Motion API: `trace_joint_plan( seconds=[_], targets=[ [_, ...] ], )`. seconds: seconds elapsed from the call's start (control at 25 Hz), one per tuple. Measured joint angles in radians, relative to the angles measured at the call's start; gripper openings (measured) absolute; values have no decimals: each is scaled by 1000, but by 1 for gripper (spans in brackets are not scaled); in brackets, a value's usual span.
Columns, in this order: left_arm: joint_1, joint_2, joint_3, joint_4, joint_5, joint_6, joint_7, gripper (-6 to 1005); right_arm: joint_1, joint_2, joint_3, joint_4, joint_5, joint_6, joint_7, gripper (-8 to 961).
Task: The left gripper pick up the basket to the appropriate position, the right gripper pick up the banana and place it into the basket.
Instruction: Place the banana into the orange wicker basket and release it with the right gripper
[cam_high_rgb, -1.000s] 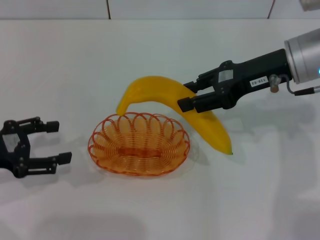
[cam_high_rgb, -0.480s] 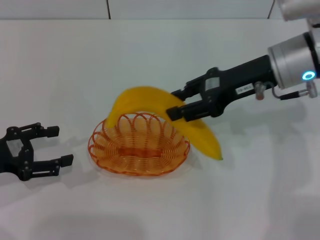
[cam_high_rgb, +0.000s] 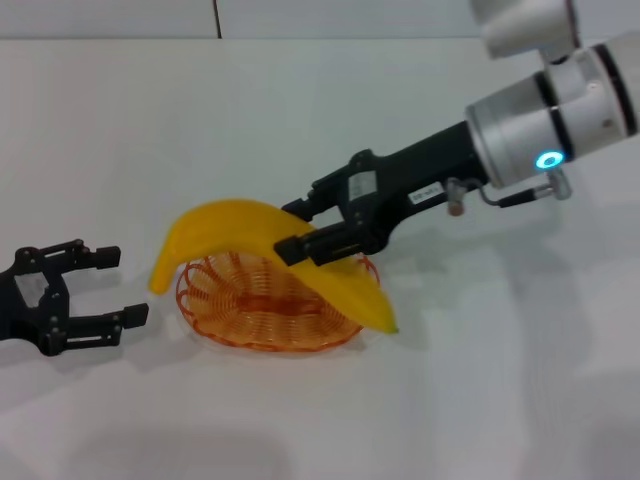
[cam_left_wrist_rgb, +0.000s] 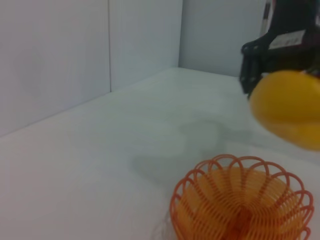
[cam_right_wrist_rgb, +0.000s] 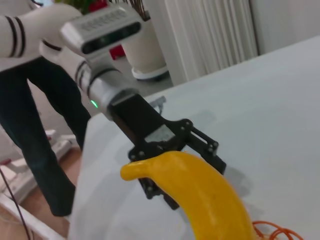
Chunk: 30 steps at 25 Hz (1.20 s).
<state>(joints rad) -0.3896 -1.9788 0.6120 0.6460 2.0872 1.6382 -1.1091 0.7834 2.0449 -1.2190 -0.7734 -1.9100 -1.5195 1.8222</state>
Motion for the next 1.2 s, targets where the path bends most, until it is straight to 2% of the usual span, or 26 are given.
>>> trace_joint_plan(
  seconds=[0.4, 0.76, 1.2],
  targets=[
    [-2, 0, 0, -1, -4, -1, 2, 849, 6, 8, -137, 31, 3, 156, -50, 503],
    [-2, 0, 0, -2, -7, -2, 1, 848, 7, 6, -184, 32, 56, 166, -51, 503],
    [-3, 0, 0, -2, -6, -2, 0, 849, 11, 3, -191, 31, 59, 167, -53, 496]
  ],
)
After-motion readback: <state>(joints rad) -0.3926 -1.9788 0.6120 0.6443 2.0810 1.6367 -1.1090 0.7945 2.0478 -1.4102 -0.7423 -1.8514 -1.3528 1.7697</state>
